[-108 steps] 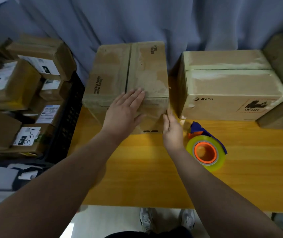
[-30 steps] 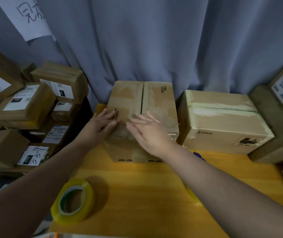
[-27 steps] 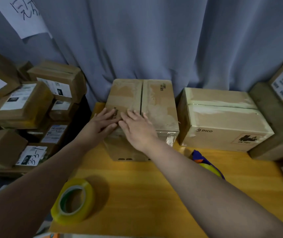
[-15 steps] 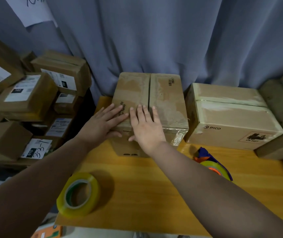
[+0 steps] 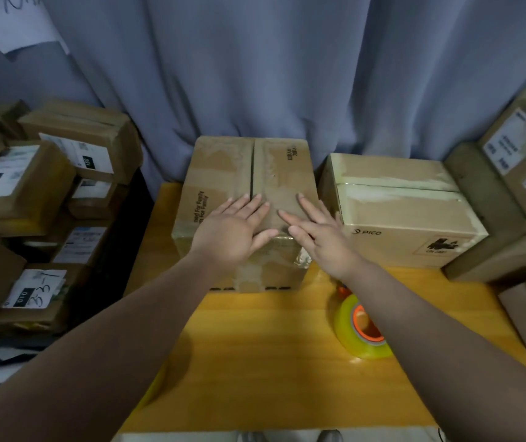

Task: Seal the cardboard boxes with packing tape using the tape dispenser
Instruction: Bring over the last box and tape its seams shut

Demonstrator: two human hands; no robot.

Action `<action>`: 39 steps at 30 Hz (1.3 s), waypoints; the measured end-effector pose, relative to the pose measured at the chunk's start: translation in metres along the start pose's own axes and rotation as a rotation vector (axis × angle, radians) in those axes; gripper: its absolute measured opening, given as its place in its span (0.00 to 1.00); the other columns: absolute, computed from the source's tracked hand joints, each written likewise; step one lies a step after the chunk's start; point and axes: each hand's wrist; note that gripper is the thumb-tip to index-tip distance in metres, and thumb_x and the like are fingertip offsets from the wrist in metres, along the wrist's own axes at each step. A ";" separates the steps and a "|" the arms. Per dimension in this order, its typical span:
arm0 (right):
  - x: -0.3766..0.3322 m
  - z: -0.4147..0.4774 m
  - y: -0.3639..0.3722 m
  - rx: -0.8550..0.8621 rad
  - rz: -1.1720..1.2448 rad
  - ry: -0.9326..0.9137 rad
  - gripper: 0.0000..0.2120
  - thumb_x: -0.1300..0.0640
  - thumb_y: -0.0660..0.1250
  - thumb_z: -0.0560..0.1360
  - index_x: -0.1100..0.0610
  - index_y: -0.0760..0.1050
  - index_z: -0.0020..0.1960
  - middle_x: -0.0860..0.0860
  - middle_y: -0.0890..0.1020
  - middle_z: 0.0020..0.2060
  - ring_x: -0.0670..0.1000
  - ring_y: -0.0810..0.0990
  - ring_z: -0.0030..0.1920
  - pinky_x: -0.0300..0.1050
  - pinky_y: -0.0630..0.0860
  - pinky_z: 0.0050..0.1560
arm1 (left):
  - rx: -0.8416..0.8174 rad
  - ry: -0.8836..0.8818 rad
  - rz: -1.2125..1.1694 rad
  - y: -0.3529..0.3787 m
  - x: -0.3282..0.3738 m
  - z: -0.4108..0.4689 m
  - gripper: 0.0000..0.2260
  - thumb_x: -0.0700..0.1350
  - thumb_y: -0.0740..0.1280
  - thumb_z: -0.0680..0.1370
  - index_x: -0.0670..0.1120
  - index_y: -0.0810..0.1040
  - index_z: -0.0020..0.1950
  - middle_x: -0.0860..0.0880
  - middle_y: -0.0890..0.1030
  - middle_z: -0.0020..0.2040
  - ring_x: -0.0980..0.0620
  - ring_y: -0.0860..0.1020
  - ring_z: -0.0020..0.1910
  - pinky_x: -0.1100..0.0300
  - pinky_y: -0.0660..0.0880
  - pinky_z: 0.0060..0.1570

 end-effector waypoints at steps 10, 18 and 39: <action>0.033 -0.006 0.014 0.076 0.089 -0.190 0.31 0.39 0.62 0.75 0.47 0.61 0.75 0.44 0.51 0.77 0.58 0.48 0.77 0.56 0.54 0.75 | -0.063 -0.026 0.127 -0.002 0.005 -0.002 0.41 0.69 0.44 0.72 0.46 0.47 0.78 0.49 0.51 0.79 0.51 0.50 0.77 0.57 0.45 0.74; 0.041 -0.021 0.024 0.310 0.120 -0.192 0.27 0.59 0.66 0.76 0.50 0.63 0.73 0.51 0.57 0.75 0.57 0.69 0.70 0.53 0.70 0.65 | -0.058 -0.041 0.129 -0.003 0.009 -0.003 0.40 0.69 0.43 0.72 0.48 0.49 0.78 0.50 0.53 0.78 0.52 0.51 0.77 0.58 0.45 0.73; 0.007 -0.005 0.026 0.242 0.572 0.509 0.27 0.43 0.45 0.83 0.56 0.64 0.75 0.53 0.69 0.71 0.53 0.64 0.73 0.44 0.59 0.72 | 0.013 0.162 0.214 0.003 -0.001 -0.015 0.27 0.55 0.44 0.82 0.40 0.50 0.76 0.44 0.54 0.75 0.48 0.59 0.75 0.54 0.51 0.72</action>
Point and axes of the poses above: each hand's wrist, its own z-axis towards the middle knuckle, its own y-axis out of the palm, x = y × z
